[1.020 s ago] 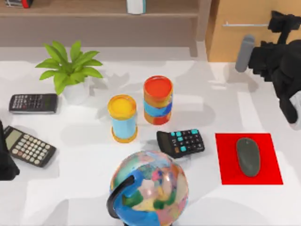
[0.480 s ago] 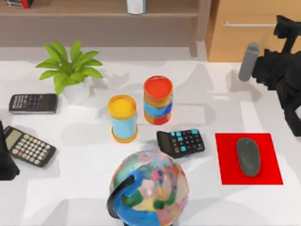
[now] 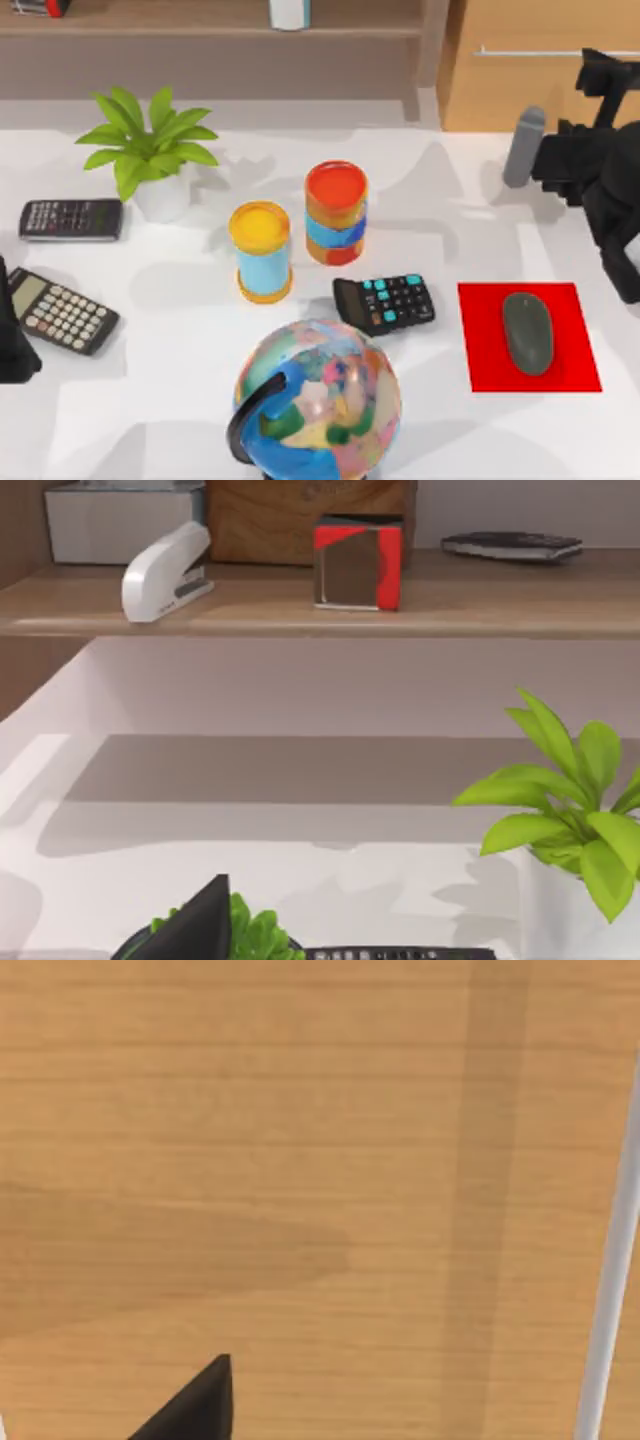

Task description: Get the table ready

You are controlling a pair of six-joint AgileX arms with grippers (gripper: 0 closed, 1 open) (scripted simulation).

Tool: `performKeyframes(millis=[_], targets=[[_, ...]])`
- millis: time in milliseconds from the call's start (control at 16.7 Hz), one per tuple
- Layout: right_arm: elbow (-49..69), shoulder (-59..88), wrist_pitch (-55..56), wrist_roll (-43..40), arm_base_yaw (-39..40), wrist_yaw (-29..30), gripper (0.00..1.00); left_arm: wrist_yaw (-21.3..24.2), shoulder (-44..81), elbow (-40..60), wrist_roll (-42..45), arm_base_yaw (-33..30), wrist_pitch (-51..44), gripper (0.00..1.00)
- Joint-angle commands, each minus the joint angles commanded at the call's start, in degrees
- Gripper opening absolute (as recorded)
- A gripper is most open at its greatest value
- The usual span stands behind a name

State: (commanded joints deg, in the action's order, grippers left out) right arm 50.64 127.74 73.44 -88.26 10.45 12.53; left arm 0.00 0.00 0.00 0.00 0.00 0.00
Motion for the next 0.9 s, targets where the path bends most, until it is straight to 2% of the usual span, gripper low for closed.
performKeyframes(millis=[300, 600, 900], targets=[[3.3, 0.3, -2.4, 5.3, 4.2, 2.7, 1.0, 0.0, 0.0, 0.0, 0.0, 0.0, 0.0, 1.0], [9.4, -3.1, -10.7, 23.1, 16.7, 8.2, 1.0, 0.0, 0.0, 0.0, 0.0, 0.0, 0.0, 1.0], [16.4, -5.2, -17.7, 39.3, 24.2, 13.5, 1.0, 0.0, 0.0, 0.0, 0.0, 0.0, 0.0, 1.0]])
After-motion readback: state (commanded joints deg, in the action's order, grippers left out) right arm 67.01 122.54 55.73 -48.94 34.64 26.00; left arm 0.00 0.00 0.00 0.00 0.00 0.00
